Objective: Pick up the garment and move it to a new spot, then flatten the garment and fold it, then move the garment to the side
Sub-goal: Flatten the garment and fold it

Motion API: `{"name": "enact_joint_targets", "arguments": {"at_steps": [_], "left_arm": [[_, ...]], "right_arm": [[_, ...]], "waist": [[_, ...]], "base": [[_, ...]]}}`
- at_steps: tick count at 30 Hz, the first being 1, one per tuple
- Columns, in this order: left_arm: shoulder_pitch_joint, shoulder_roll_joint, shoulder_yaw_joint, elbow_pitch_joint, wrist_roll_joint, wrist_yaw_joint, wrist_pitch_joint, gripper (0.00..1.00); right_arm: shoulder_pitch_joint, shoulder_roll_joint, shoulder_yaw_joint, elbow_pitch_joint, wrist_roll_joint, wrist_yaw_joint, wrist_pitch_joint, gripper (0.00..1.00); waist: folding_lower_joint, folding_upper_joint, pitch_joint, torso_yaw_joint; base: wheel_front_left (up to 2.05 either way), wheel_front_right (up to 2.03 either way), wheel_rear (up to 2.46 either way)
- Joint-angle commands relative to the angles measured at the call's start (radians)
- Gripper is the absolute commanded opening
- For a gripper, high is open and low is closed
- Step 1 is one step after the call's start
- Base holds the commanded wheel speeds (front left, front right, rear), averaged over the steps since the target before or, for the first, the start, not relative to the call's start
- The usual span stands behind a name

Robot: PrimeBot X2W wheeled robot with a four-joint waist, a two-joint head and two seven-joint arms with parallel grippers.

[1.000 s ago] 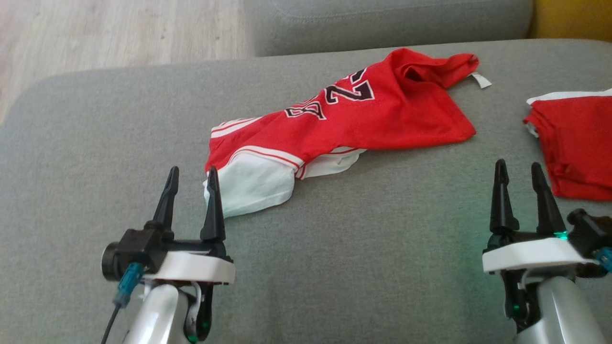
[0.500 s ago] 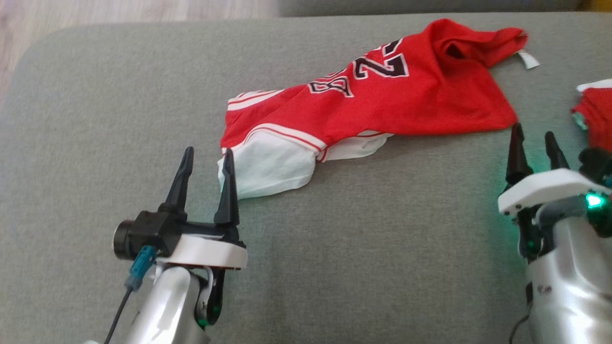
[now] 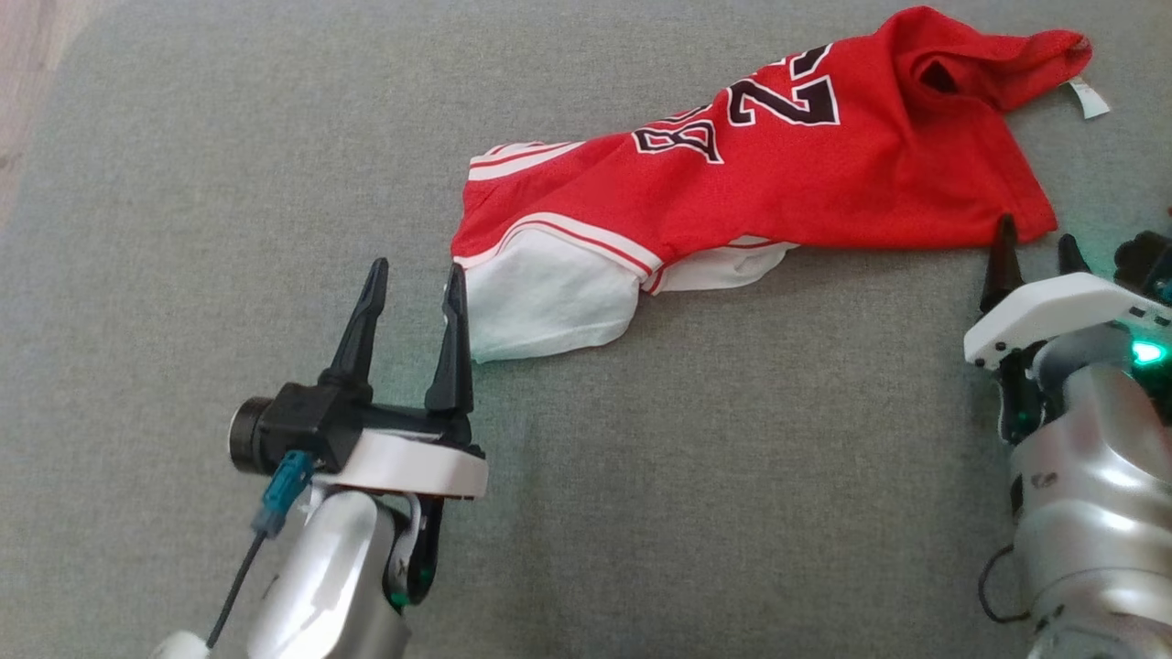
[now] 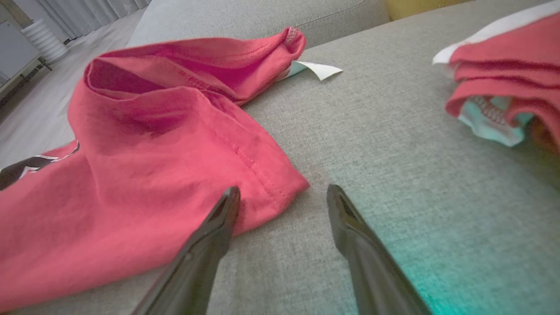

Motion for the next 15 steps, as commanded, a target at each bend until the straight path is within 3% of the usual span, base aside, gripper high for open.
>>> {"name": "enact_joint_targets", "arguments": {"at_steps": [1,3,15], "left_arm": [[-0.033,0.006,0.026,-0.023,-0.010,0.008,-0.009,1.00],[-0.035,0.006,0.025,-0.021,-0.010,0.010,-0.009,1.00],[-0.034,0.006,0.031,-0.001,-0.012,0.014,-0.009,1.00]], "right_arm": [[-0.040,-0.001,0.010,-0.008,-0.021,-0.001,-0.014,1.00],[-0.056,-0.001,-0.006,0.019,-0.040,-0.001,-0.025,0.03],[-0.087,-0.001,-0.023,0.071,-0.040,-0.001,-0.139,0.00]], "waist": [[0.0000,0.0000,0.002,0.000],[0.0000,0.0000,0.003,-0.002],[0.0000,0.0000,-0.021,-0.048]], "base": [[0.00,0.00,0.00],[0.00,0.00,0.00],[0.00,0.00,0.00]]}}
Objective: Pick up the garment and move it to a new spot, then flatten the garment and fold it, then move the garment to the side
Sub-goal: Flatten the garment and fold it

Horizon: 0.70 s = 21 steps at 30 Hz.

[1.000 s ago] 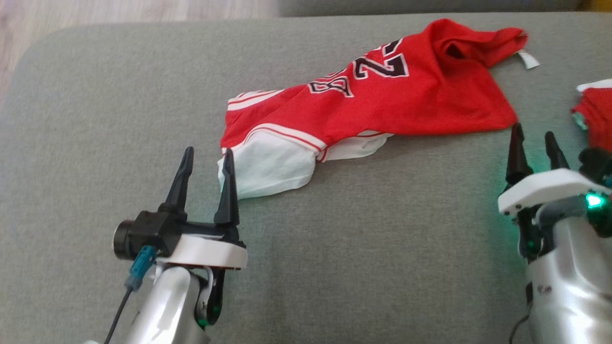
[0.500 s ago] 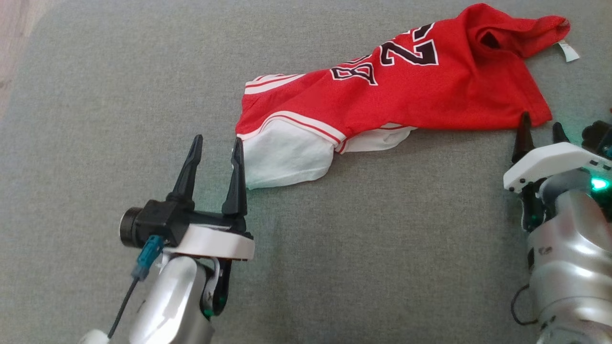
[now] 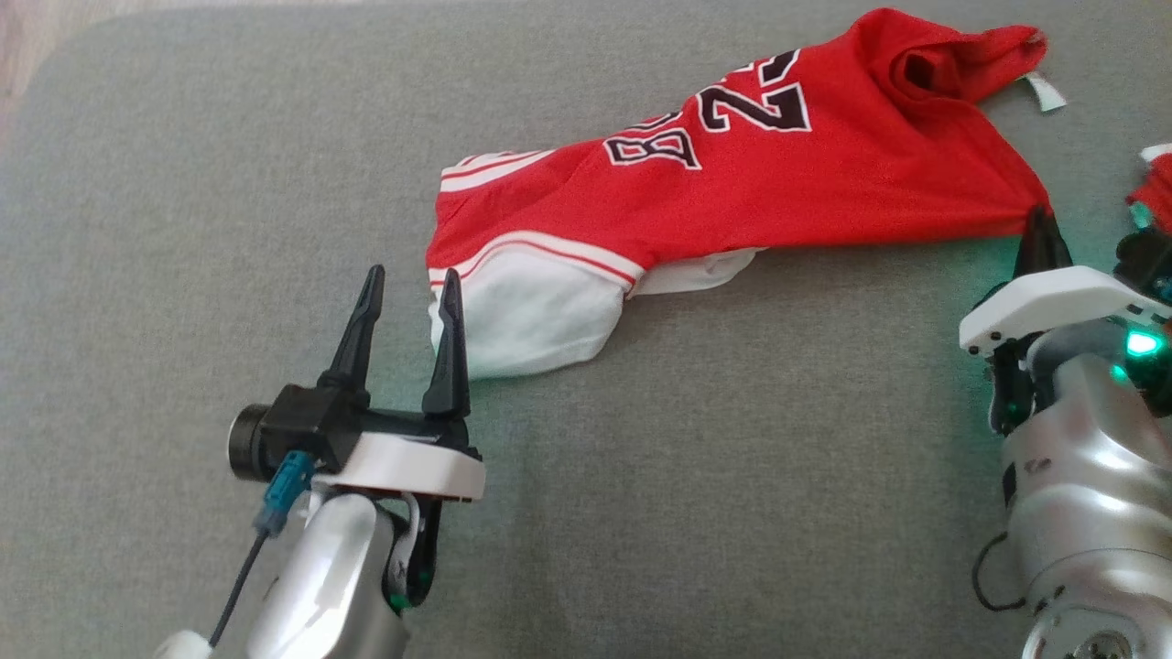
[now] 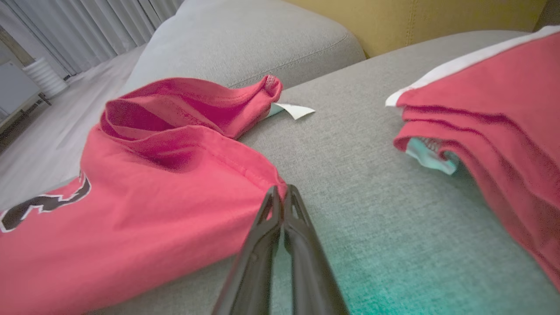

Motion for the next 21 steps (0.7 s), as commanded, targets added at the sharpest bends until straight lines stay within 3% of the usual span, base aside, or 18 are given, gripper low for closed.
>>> {"name": "enact_joint_targets", "arguments": {"at_steps": [1,21], "left_arm": [[-0.026,0.007,0.032,-0.024,-0.004,0.006,-0.009,1.00],[0.025,0.021,0.018,0.177,0.002,-0.049,0.001,1.00]], "right_arm": [[-0.021,0.000,0.030,-0.031,0.014,-0.001,-0.016,0.00],[0.273,0.000,0.319,-0.248,0.360,-0.001,-0.031,0.00]], "waist": [[0.0000,0.0000,-0.015,-0.013],[0.0000,0.0000,-0.121,-0.109]], "base": [[0.00,0.00,0.00],[0.00,0.00,0.00]]}}
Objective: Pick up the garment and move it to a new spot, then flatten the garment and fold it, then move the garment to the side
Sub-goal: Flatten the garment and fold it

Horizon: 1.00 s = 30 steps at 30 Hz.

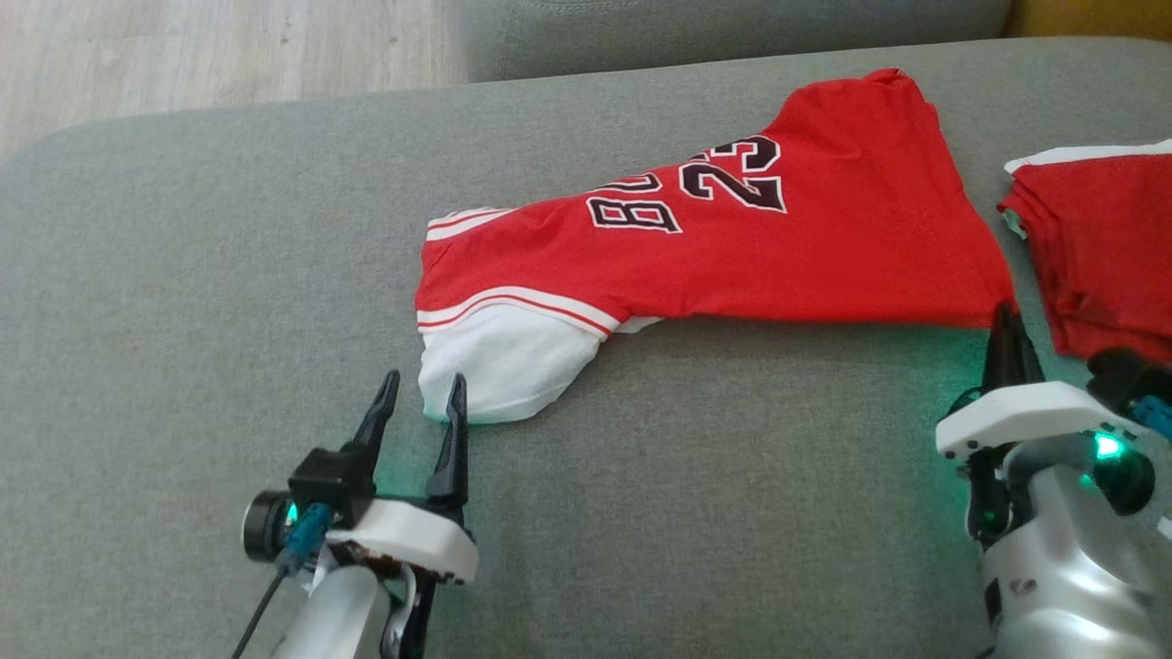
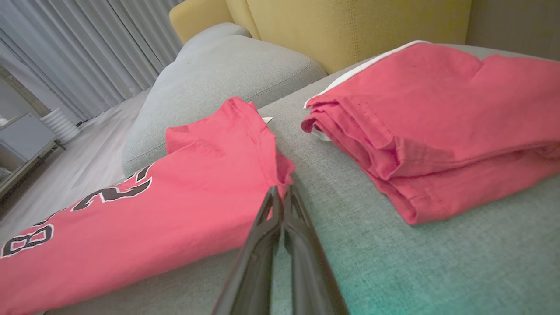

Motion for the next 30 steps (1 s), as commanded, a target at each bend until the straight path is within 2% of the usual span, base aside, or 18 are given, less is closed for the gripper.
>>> {"name": "enact_joint_targets", "arguments": {"at_steps": [1,4,11,20,21,22,24,25,30], "left_arm": [[-0.036,0.018,0.021,-0.007,0.004,-0.004,0.003,1.00],[-0.050,0.024,0.019,0.022,0.006,-0.001,0.024,1.00],[-0.116,0.044,0.024,0.128,0.013,0.038,0.101,1.00],[-0.159,0.051,-0.003,0.210,0.013,0.017,0.152,1.00],[-0.160,0.051,-0.009,0.217,0.014,0.013,0.161,0.76],[-0.160,0.051,-0.014,0.222,0.015,0.011,0.170,0.46],[-0.159,0.050,-0.025,0.232,0.015,0.002,0.187,0.07],[-0.158,0.049,-0.031,0.235,0.014,-0.003,0.196,0.00],[-0.147,0.043,-0.042,0.210,0.002,-0.011,0.195,0.00]], "right_arm": [[-0.011,-0.001,0.039,-0.037,0.016,-0.001,-0.014,0.00],[-0.004,-0.001,0.057,-0.047,0.033,-0.001,-0.014,0.00],[-0.001,-0.001,0.110,-0.067,0.069,-0.001,-0.014,0.00],[-0.005,-0.001,0.150,-0.086,0.094,-0.001,-0.014,0.00],[-0.005,-0.001,0.152,-0.087,0.096,-0.001,-0.014,0.00],[-0.005,-0.001,0.154,-0.089,0.098,-0.001,-0.014,0.00],[-0.004,-0.001,0.158,-0.091,0.102,-0.001,-0.014,0.00],[-0.004,-0.001,0.159,-0.092,0.103,-0.001,-0.014,0.00],[-0.004,-0.001,0.161,-0.104,0.106,-0.001,-0.014,0.00]], "waist": [[0.0001,-0.0001,0.000,-0.005],[0.0001,-0.0001,0.001,-0.010],[0.0001,-0.0001,0.017,-0.032],[0.0001,-0.0001,0.034,-0.056],[0.0001,-0.0001,0.036,-0.057],[0.0001,-0.0001,0.037,-0.058],[0.0001,-0.0001,0.037,-0.059],[0.0001,-0.0001,0.036,-0.059],[0.0001,-0.0001,0.024,-0.057]], "base": [[0.00,0.00,0.00],[0.00,0.00,0.00],[0.00,0.00,0.00],[0.00,0.00,0.00],[0.00,0.00,0.00],[0.00,0.00,0.00],[0.00,0.00,0.00],[0.00,0.00,0.00],[0.00,0.00,0.00]]}}
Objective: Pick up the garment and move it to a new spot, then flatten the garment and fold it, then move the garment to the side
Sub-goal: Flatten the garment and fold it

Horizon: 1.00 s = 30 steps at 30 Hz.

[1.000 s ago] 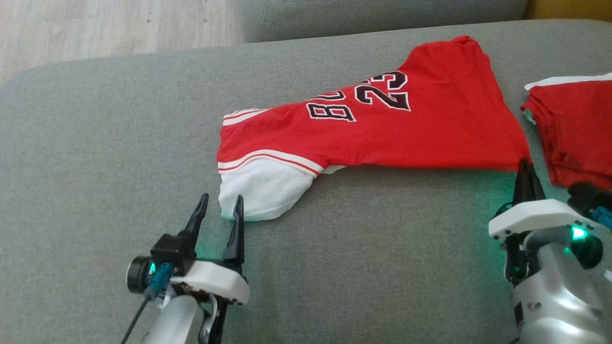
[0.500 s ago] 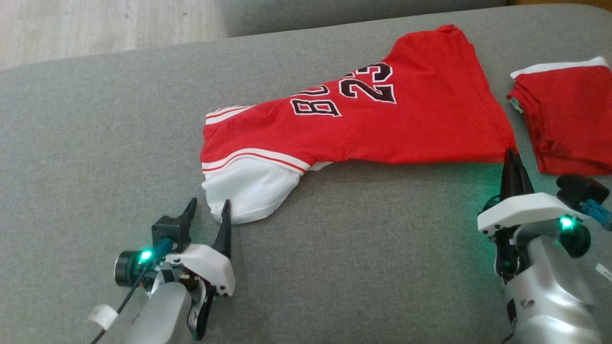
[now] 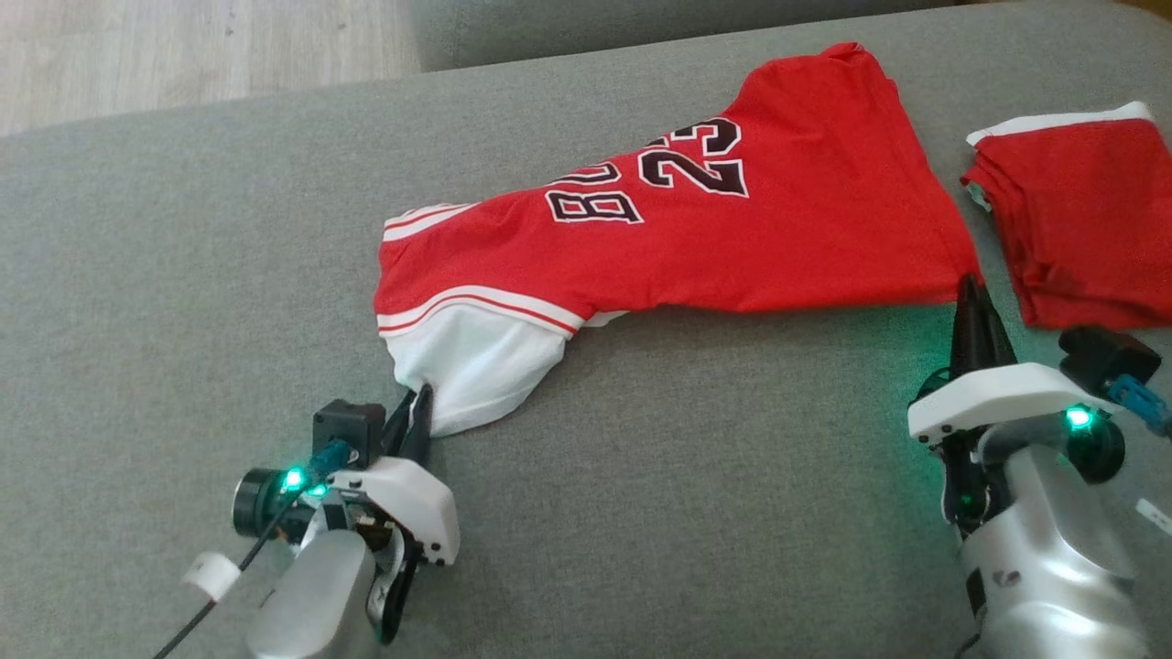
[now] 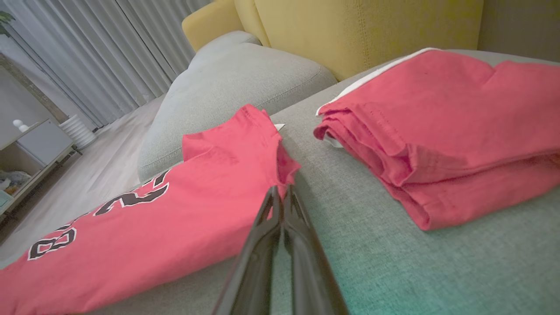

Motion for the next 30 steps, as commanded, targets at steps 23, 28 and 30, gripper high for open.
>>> {"name": "enact_joint_targets", "arguments": {"at_steps": [23,28,30], "left_arm": [[-0.174,0.015,0.196,-0.526,-0.217,-0.024,-0.088,0.00],[-0.277,0.023,0.239,-0.623,-0.250,-0.006,-0.057,0.00],[-0.302,0.027,0.247,-0.665,-0.256,0.003,-0.041,0.00]], "right_arm": [[-0.078,-0.008,0.031,-0.428,0.017,-0.001,0.148,0.00],[-0.143,-0.030,0.039,-0.568,0.031,-0.001,0.208,0.00],[-0.159,-0.043,0.038,-0.628,0.029,-0.001,0.233,0.00]], "waist": [[-0.0001,0.0000,-0.143,0.033],[-0.0001,0.0000,-0.175,0.020],[-0.0001,0.0000,-0.183,0.017]], "base": [[0.00,0.00,0.00],[0.00,0.00,0.00],[0.00,0.00,0.00]]}}
